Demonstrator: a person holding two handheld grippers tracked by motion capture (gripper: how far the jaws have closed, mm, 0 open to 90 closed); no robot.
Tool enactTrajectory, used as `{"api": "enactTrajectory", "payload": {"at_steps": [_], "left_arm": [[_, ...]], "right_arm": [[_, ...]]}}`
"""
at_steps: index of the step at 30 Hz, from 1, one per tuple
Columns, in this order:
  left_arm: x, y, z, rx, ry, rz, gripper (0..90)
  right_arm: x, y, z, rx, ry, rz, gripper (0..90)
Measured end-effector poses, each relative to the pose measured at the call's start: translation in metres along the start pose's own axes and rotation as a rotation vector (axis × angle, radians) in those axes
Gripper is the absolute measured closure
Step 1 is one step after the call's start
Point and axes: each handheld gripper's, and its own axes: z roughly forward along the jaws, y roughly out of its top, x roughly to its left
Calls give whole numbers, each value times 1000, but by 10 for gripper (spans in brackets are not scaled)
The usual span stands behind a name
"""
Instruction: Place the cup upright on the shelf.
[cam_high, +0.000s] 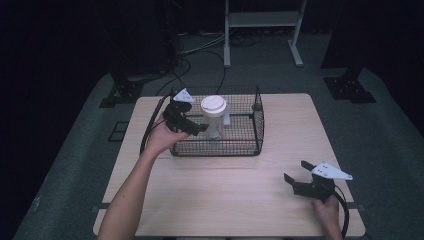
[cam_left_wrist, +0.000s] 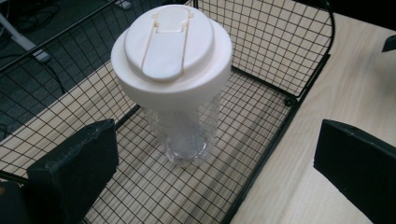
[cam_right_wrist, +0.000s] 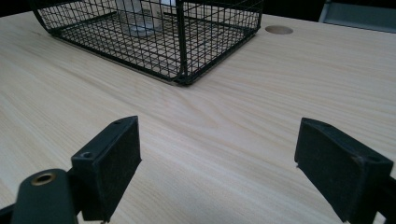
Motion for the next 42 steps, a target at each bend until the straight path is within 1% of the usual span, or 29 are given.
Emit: {"api": "enactTrajectory", "payload": {"at_steps": [3,5,10,11,13,16,17,18,19,23,24,25,29,30,31,38,42], "left_arm": [[-3,-3,-3,-10,-2,-4,0],[-7,-7,-7,-10,-10,4,0],[-13,-13,-10,-13,-9,12,0],[-16,-15,-11,-12,-13,15,0],[-18,-16,-12,-13,-15,18,0],[-25,-19,-16,-32,-16,21,0],[-25,-19,-17,-27,-17,30,0],[-25,-19,-17,-27,-17,30,0],[-28,-20,-19,-31,-17,32,0],[-35,-23,-20,-36,-25,38,0],[-37,-24,-20,-30,-18,48,0],[-39,-25,-20,-31,-10,49,0],[-42,-29,-21,-36,-15,53,0],[-43,-32,-21,-25,-19,62,0],[-44,-33,-20,-24,-22,56,0],[-49,-39,-21,-34,-36,55,0],[-55,-45,-22,-29,-46,66,0]], "right_arm": [[0,0,0,2,-2,5,135],[0,0,0,2,-1,6,135],[0,0,0,4,-2,4,135],[0,0,0,4,-3,2,134],[0,0,0,5,-4,1,135],[1,0,1,4,-6,-1,135],[1,0,1,5,-6,-2,135],[1,0,1,5,-6,-2,135],[1,0,1,8,-5,-4,134],[1,0,0,7,-5,-2,135],[1,0,0,7,-5,-1,135],[1,0,0,7,-5,-1,135],[1,0,1,6,-5,-4,135],[1,0,1,8,-5,-7,135],[1,0,1,7,-6,-7,135],[1,0,0,11,-6,-2,135],[2,0,0,14,-8,-7,135]]}}
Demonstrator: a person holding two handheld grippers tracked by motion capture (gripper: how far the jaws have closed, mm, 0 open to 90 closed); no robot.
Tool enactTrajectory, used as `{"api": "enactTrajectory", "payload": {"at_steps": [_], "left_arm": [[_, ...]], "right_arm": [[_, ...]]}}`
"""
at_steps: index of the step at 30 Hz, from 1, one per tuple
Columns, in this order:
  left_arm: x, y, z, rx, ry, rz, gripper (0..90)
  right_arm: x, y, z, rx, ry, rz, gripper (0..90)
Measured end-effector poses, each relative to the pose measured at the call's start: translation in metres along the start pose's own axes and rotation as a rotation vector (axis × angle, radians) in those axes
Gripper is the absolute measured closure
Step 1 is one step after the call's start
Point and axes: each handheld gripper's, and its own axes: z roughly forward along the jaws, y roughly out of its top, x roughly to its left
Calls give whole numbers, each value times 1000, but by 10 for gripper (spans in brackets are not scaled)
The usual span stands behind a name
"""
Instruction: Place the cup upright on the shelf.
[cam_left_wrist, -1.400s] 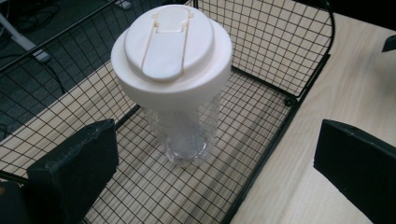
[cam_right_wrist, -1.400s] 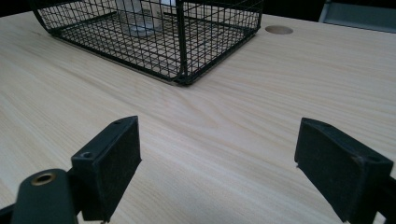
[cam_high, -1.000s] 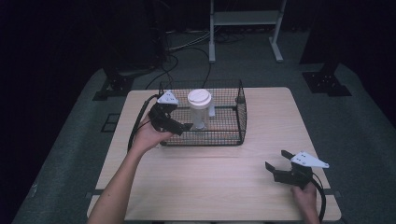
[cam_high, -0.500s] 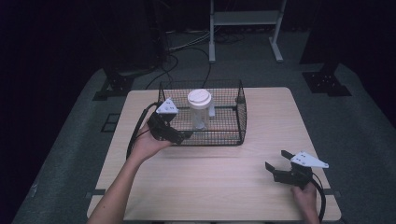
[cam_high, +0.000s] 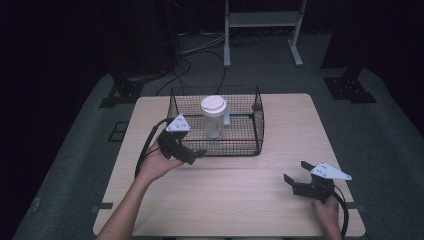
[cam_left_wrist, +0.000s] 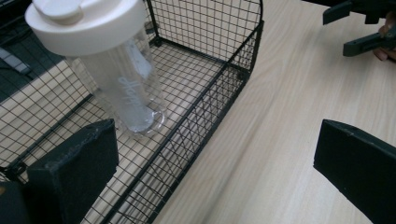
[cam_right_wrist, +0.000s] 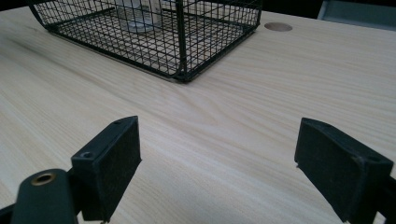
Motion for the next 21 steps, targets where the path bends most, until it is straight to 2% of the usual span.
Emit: {"api": "enactTrajectory", "payload": {"at_steps": [21], "left_arm": [[-19,-31,0,-11,-13,-10,0]], "right_arm": [[2,0,1,14,-1,-11,135]]}}
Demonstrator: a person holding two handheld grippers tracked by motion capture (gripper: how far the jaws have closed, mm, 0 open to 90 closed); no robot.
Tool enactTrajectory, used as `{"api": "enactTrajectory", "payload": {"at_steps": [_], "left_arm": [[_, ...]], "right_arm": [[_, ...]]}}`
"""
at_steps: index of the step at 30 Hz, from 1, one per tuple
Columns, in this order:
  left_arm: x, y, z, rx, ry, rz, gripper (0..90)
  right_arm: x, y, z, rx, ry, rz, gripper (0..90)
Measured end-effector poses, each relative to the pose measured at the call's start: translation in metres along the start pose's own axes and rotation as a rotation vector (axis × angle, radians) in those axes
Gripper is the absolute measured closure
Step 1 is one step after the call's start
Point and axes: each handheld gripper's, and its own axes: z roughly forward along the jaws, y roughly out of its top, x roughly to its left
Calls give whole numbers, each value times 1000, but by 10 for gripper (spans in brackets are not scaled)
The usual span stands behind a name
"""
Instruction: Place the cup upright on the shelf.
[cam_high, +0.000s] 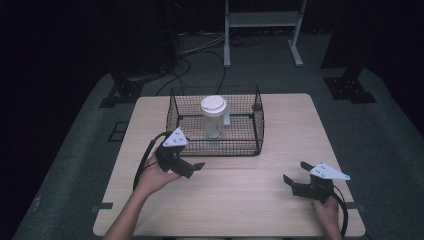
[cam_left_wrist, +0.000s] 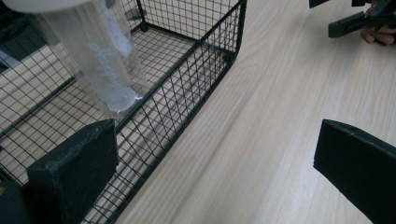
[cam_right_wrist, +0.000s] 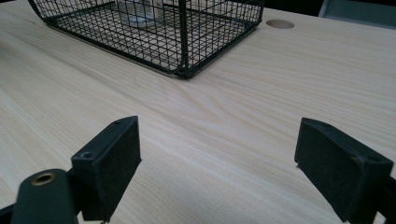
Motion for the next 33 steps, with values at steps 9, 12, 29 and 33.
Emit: {"api": "enactTrajectory", "payload": {"at_steps": [9,12,29,33], "left_arm": [[-4,-10,0,8,-1,1,0],[-5,-13,0,11,3,4,0],[-14,-40,-1,3,11,-19,0],[-20,-52,-5,-8,32,-28,0]], "right_arm": [[1,0,1,9,-4,-8,135],[1,0,1,11,-4,-9,135],[3,0,2,18,-4,-26,135],[2,0,2,16,-3,-24,135]]}}
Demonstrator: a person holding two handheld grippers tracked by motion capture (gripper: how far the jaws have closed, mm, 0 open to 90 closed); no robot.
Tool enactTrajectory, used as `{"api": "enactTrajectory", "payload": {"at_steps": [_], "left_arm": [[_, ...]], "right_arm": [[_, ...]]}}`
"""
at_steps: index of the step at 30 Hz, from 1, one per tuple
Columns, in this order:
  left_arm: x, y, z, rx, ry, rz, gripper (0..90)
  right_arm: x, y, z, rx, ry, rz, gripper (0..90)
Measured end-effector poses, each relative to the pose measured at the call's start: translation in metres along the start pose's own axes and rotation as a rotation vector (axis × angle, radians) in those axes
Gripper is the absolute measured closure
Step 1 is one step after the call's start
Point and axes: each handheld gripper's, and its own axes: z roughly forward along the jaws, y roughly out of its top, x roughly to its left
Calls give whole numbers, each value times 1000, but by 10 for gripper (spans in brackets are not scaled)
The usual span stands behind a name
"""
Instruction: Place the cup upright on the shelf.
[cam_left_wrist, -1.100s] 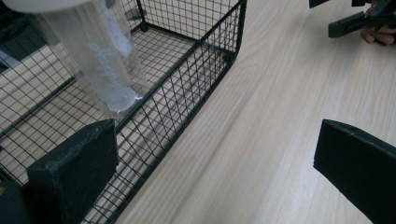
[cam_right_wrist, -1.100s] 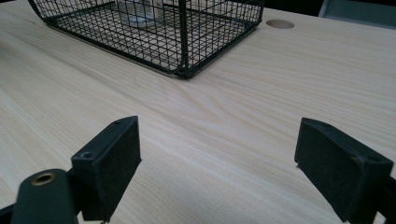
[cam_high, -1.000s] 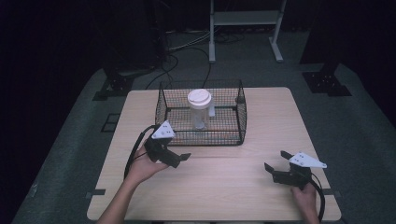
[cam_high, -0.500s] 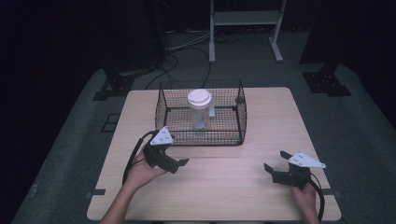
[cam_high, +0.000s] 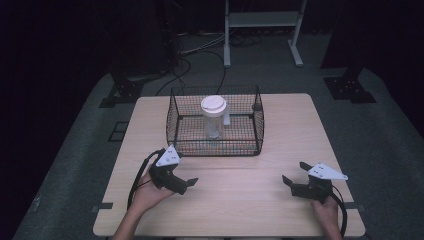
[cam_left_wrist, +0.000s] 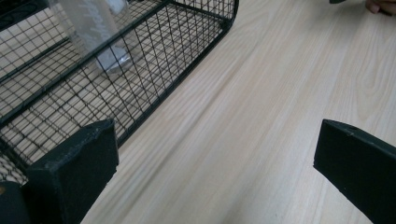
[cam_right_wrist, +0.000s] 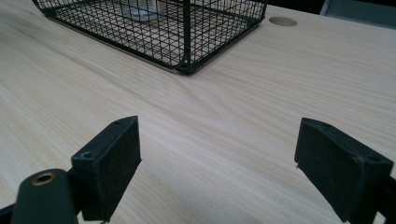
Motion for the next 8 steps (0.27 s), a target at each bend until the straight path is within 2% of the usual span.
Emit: {"api": "enactTrajectory", "payload": {"at_steps": [2,3,8], "left_arm": [[-2,-3,-1,-12,3,-2,0],[-5,-10,-3,-41,-3,-28,0],[-11,-22,-3,-77,-3,-50,0]], "right_arm": [[0,0,0,0,1,-2,135],[0,0,0,1,1,-2,135],[0,0,0,-1,5,-4,135]]}}
